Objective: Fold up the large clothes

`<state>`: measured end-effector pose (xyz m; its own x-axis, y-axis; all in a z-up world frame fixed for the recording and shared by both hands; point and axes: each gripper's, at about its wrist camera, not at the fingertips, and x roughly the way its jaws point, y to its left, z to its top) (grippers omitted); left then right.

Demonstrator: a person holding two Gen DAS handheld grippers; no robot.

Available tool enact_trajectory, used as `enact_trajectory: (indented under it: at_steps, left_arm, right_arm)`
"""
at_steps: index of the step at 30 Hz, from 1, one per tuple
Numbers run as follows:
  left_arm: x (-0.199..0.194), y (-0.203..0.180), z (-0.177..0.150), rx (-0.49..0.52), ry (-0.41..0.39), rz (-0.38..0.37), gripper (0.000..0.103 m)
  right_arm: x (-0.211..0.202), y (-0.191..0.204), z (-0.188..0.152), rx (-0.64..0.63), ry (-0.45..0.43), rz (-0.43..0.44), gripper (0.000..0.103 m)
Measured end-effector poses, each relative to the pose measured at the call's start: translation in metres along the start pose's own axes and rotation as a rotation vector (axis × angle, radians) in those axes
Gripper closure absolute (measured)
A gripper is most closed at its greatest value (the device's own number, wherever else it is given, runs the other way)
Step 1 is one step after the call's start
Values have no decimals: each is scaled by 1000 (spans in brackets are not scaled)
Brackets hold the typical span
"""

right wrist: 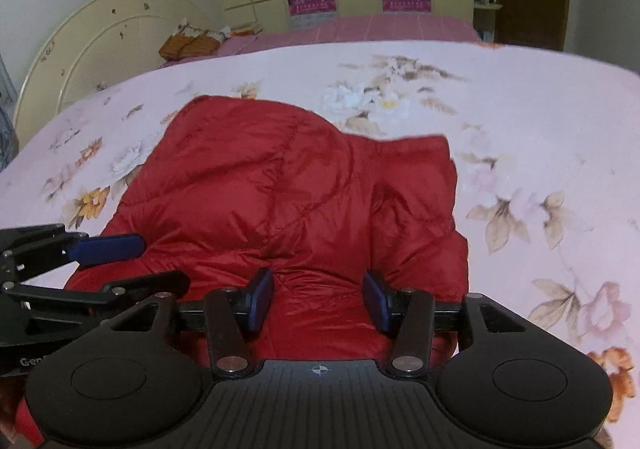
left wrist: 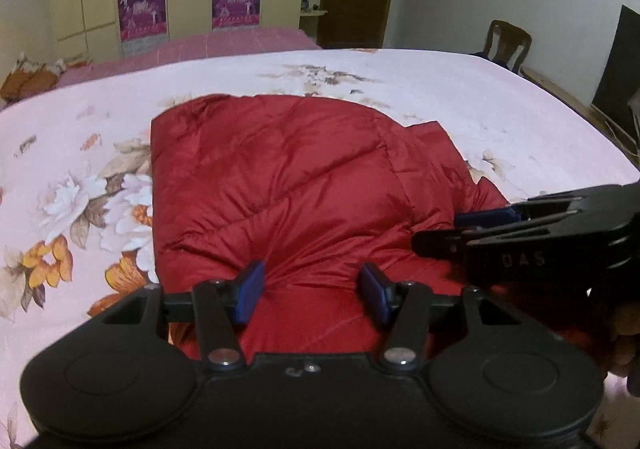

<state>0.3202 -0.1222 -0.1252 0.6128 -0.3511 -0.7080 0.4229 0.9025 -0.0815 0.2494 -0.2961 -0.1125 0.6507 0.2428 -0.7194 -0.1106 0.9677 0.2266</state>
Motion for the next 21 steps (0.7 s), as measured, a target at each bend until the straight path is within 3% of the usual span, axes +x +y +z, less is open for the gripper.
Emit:
enact_trajectory:
  at_steps: [4,6,12,16,21]
  left_arm:
    - [-15,2,6,-25,13,-11,51]
    - [-37,0,6,-42,-23,-41,51]
    - [-78,-13,-24,-57,-39,-89,52]
    - [-74,-15,-43,-68,-36,-61,51]
    - [-60,-20,-54,-11,-19,-13,52]
  right_arm:
    - [-12,-1,8,6,19,6,54]
    - [-36,2,11,5,-13,41,54]
    - [-88,17,-10,-58,-23,103,55]
    - [-77,25,-38,-105,25,89,55]
    - [-52,23,-53,-110,34,95,55]
